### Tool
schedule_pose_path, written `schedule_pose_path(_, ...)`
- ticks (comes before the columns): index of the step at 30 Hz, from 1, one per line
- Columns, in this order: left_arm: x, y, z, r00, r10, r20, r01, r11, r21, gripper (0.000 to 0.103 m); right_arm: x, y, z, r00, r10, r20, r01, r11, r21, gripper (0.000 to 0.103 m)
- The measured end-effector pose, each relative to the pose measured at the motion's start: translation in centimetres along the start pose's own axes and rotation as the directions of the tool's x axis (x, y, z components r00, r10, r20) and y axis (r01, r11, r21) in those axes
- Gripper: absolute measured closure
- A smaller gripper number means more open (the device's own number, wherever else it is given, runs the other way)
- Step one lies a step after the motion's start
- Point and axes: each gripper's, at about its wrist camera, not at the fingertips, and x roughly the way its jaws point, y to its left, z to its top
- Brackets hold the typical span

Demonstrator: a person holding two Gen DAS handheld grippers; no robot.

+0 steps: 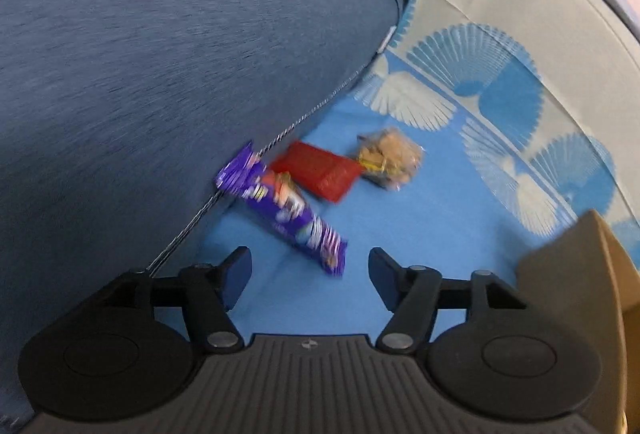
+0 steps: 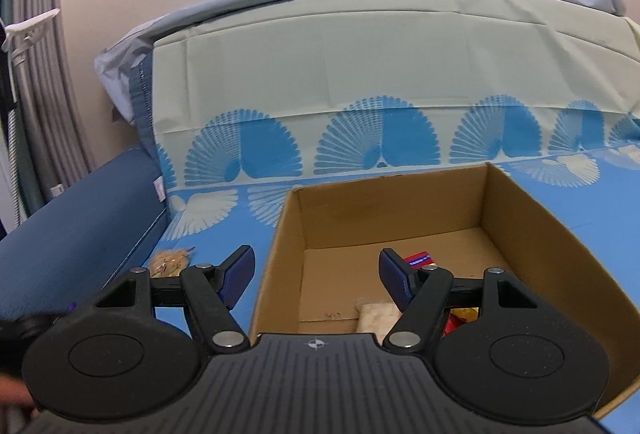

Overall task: Organize snacks
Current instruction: 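Grasp the purple chocolate bar with the left tool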

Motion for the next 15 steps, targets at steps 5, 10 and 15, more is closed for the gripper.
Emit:
schedule_pose_path(5, 3.3, -1.0, 0.5, 0.991, 0.129, 0.021, -0.128, 0.991, -0.031, 0.027, 0.1, 0.4, -0.2, 0.999, 0.035, -0.017, -0.035, 0.999, -0.026, 0.032)
schedule_pose_path(10, 6.0, -1.3, 1.4, 0.977, 0.213, 0.016, -0.212, 0.976, -0.055, 0.036, -0.2, 1.5, -0.2, 0.996, 0.090, -0.007, -0.091, 0.993, -0.079, 0.032)
schedule_pose_path(15, 6.6, -1.5, 1.7, 0.979, 0.202, -0.001, -0.201, 0.979, 0.028, 0.070, -0.5, 2.2, -0.1, 0.991, 0.132, -0.002, -0.132, 0.984, -0.120, 0.032)
